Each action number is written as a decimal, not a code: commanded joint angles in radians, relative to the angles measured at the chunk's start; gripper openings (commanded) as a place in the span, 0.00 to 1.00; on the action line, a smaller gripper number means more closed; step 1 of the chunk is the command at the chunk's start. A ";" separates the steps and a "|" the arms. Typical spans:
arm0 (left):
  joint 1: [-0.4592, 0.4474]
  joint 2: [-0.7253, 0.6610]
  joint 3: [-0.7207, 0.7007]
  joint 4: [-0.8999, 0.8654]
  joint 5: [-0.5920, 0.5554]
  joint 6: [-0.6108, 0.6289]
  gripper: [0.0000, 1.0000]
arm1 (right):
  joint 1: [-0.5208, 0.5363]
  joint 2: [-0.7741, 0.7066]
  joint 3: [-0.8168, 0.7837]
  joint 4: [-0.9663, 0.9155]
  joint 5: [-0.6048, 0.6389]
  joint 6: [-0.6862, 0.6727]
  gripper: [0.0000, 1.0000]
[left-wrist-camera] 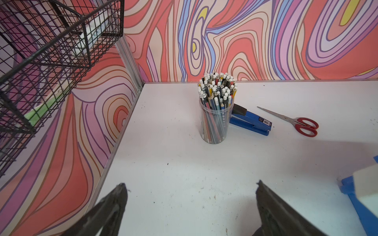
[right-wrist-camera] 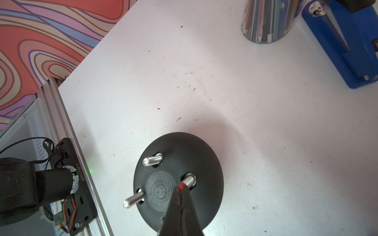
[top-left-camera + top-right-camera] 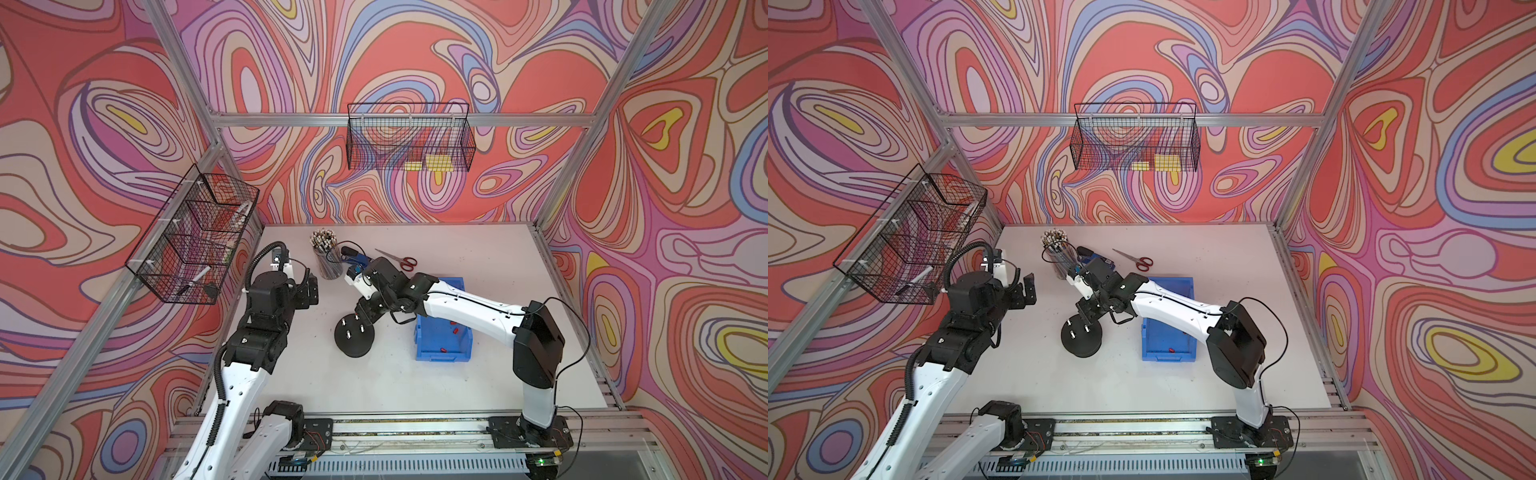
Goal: Cover the protruding screws with screw protection sleeves
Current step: Attach the screw protection sleeve to the screw.
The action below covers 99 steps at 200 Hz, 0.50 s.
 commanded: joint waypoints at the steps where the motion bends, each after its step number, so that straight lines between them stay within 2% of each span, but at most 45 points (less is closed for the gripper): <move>1: 0.004 0.002 -0.008 0.016 0.004 0.004 0.98 | 0.005 -0.006 -0.007 -0.018 0.013 -0.004 0.00; 99: 0.004 0.003 -0.009 0.018 0.006 0.002 0.97 | 0.007 0.013 0.025 -0.042 -0.009 -0.029 0.00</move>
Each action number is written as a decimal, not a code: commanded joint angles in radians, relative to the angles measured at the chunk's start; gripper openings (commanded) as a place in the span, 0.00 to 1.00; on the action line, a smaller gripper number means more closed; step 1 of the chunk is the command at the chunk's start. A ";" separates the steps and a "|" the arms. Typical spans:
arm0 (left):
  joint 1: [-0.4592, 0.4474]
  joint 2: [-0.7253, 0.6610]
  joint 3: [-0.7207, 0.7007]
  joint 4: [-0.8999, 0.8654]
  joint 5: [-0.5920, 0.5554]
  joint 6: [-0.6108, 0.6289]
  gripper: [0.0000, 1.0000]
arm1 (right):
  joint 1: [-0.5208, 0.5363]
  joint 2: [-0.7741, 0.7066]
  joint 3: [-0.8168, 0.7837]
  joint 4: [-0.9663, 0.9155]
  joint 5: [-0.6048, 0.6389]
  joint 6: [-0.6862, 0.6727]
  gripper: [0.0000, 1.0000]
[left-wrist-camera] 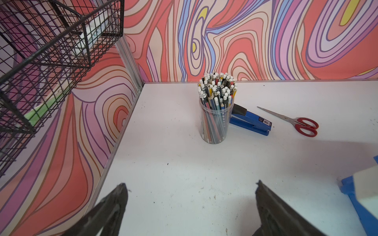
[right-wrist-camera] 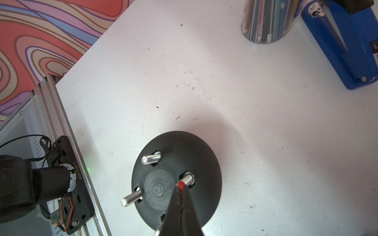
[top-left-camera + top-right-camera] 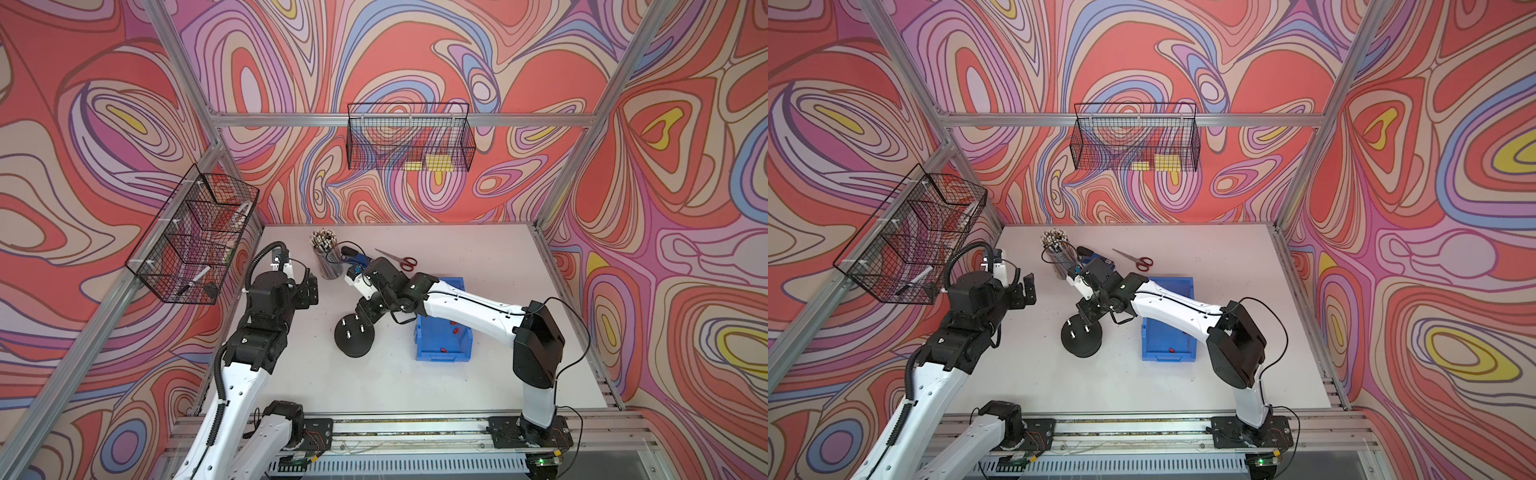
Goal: Cover the protruding screws with screw protection sleeves
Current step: Attach the screw protection sleeve to the screw.
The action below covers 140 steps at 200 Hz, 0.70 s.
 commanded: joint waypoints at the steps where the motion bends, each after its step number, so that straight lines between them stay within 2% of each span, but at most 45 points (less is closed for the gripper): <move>1: 0.004 0.003 -0.009 0.018 0.005 0.001 0.97 | 0.006 0.013 0.024 -0.031 -0.011 -0.012 0.00; 140: 0.005 0.002 -0.009 0.019 0.008 -0.001 0.97 | 0.008 0.033 0.038 -0.030 -0.019 -0.016 0.00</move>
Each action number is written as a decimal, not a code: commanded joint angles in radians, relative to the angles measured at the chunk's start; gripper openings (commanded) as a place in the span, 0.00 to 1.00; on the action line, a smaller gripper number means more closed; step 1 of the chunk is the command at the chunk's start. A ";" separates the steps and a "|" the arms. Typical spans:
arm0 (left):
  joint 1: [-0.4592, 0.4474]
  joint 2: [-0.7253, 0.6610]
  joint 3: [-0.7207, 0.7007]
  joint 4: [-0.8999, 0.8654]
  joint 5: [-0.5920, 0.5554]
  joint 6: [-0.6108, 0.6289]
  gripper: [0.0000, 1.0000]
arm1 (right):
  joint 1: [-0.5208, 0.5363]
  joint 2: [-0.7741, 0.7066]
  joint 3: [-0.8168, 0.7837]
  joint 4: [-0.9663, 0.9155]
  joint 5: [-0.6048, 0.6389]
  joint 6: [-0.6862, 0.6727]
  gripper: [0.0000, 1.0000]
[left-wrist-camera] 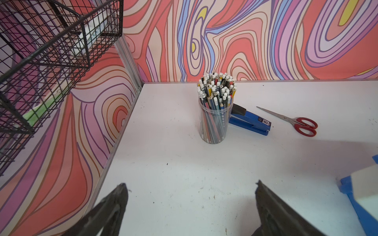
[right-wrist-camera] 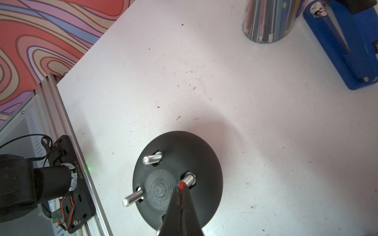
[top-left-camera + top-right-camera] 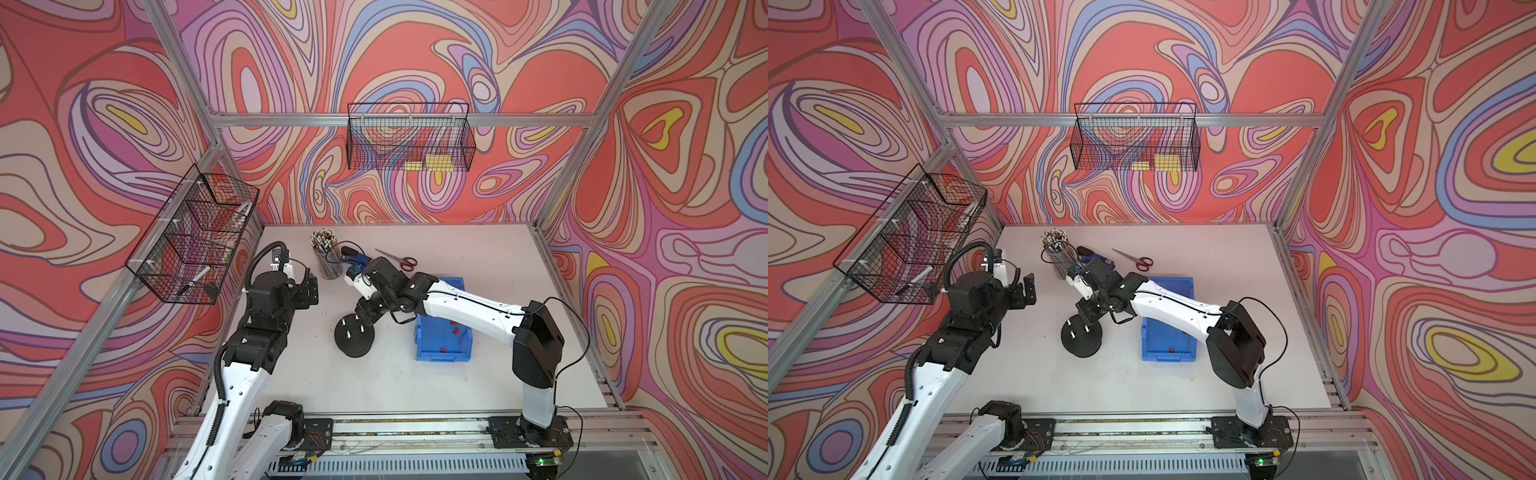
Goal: Cover the protruding screws with screw protection sleeves
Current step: Attach the screw protection sleeve to the screw.
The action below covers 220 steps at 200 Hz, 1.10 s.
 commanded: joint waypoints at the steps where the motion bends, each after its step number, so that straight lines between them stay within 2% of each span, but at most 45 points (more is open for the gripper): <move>1: 0.004 0.002 -0.009 0.018 0.004 -0.001 0.97 | 0.007 0.030 0.032 -0.026 -0.015 -0.016 0.00; 133: 0.004 0.004 -0.009 0.016 0.007 0.002 0.97 | 0.010 0.046 0.063 -0.094 0.020 -0.057 0.00; 178: 0.005 0.002 -0.009 0.016 0.004 0.001 0.97 | 0.011 0.035 0.075 -0.080 0.010 -0.048 0.14; 220: 0.004 0.004 -0.009 0.016 0.003 0.001 0.97 | 0.012 0.027 0.071 -0.062 0.002 -0.033 0.17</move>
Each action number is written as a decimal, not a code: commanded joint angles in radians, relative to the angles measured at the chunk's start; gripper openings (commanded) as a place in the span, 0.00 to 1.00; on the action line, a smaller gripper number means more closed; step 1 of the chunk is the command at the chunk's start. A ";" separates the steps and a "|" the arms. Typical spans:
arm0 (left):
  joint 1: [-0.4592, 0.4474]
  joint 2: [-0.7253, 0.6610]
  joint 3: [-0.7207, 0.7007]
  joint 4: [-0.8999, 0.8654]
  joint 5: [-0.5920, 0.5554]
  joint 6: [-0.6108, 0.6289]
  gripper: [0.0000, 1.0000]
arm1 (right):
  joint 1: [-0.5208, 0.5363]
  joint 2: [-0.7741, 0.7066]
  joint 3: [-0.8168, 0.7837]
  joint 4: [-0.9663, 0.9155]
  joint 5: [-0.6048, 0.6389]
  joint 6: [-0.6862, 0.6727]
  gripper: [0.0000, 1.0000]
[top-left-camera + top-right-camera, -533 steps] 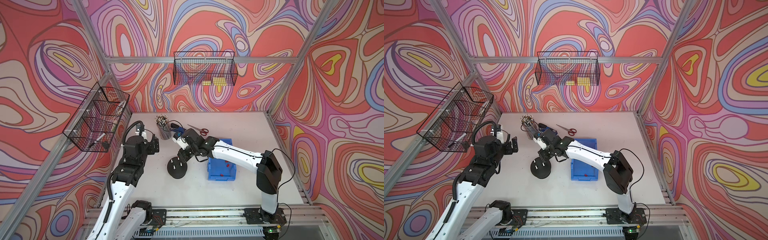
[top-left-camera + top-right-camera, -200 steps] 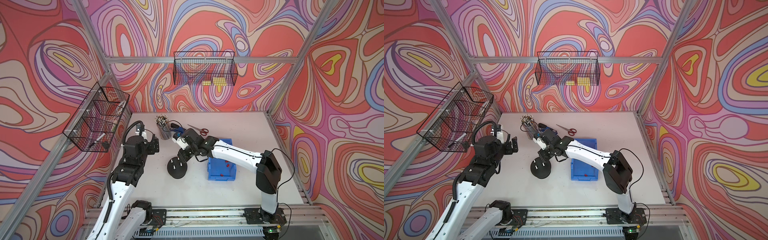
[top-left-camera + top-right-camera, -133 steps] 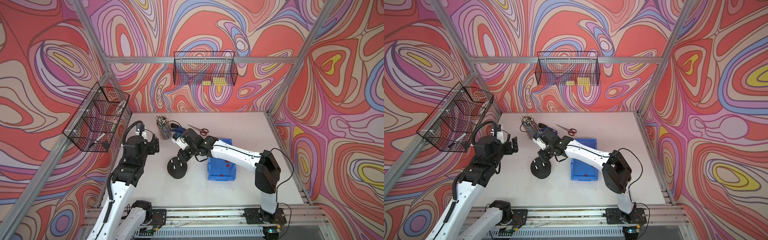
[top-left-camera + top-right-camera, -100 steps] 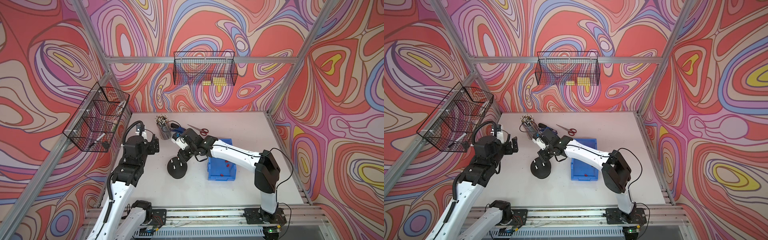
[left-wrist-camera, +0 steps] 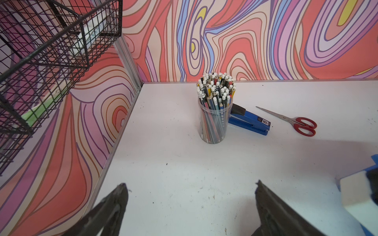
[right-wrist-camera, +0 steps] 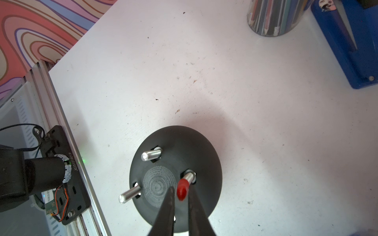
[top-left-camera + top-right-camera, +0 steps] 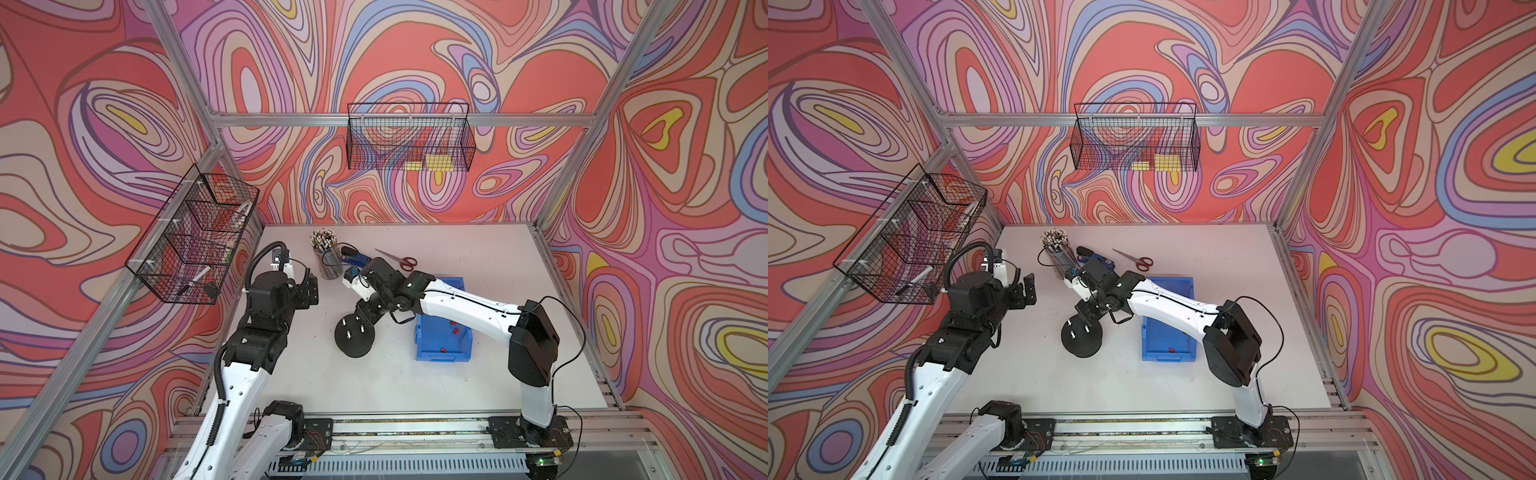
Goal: Cover the protruding screws with screw protection sleeves
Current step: Attach the screw protection sleeve to the screw.
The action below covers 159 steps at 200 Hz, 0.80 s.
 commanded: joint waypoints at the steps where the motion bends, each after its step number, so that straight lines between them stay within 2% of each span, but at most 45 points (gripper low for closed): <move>1: 0.004 0.004 -0.009 0.016 0.001 0.000 0.97 | 0.007 0.000 0.025 0.006 -0.003 0.010 0.18; 40: 0.004 0.004 -0.008 0.018 0.001 0.000 0.97 | 0.009 -0.018 0.016 0.027 0.023 0.015 0.15; 87: 0.005 0.007 -0.008 0.016 0.001 0.001 0.97 | 0.008 -0.011 0.014 0.035 0.015 0.016 0.07; 159: 0.004 0.008 -0.009 0.016 0.000 0.004 0.97 | 0.007 0.006 0.004 0.014 0.005 0.011 0.06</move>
